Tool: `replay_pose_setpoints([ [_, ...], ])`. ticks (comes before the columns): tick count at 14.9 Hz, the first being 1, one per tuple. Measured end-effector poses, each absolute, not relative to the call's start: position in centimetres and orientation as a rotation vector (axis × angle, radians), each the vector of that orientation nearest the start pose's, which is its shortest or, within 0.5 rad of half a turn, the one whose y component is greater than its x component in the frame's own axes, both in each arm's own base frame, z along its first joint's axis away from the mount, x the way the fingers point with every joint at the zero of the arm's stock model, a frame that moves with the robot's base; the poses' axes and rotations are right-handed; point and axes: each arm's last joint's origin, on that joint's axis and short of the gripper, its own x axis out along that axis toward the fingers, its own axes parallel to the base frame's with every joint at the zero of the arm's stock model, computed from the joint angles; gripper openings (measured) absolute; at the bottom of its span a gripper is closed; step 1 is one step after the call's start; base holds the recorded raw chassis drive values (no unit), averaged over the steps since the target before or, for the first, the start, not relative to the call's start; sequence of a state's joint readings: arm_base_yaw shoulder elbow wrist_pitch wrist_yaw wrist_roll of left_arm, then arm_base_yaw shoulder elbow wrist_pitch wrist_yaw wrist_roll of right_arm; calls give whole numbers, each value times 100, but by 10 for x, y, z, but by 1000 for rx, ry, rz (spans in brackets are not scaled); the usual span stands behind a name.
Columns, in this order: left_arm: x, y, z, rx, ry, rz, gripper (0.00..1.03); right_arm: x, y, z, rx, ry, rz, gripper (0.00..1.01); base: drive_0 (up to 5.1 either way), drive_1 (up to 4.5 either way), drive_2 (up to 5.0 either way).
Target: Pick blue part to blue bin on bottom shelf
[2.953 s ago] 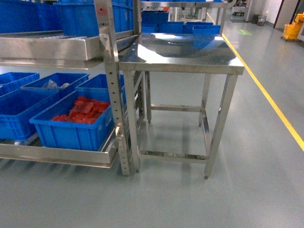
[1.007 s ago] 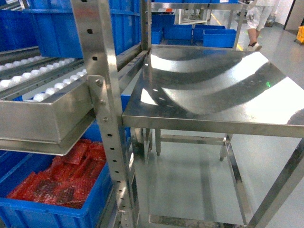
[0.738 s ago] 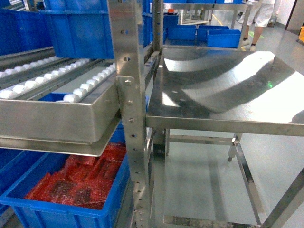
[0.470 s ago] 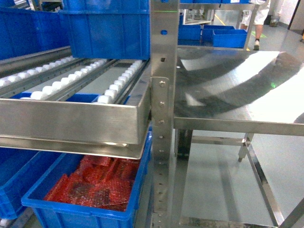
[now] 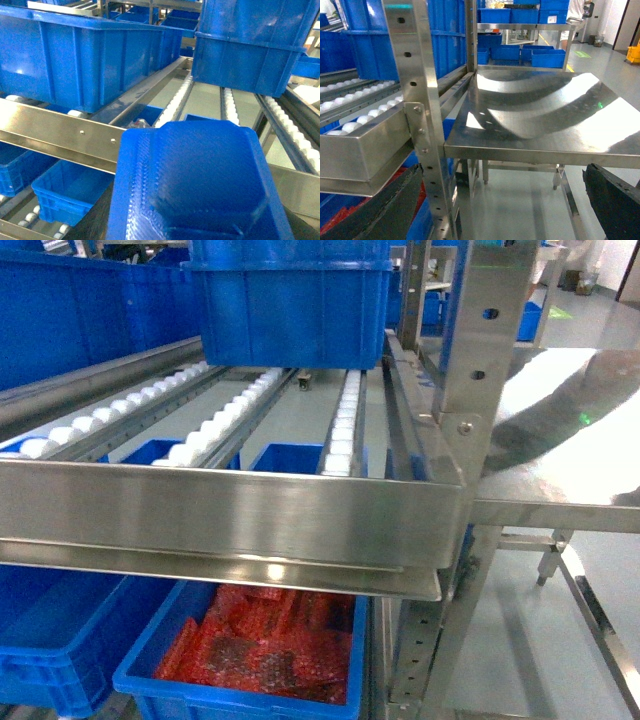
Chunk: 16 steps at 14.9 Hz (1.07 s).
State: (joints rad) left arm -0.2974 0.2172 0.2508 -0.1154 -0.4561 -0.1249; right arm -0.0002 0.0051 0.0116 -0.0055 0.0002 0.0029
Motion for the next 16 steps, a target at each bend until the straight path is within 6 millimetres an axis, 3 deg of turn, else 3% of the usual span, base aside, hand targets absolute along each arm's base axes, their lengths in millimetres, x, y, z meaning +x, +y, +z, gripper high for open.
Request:
replay_pose_setpoints([
  [16,98,-17,221,-94,67,167,43,97,0,167,3,-2,0,98,3,403,-397],
])
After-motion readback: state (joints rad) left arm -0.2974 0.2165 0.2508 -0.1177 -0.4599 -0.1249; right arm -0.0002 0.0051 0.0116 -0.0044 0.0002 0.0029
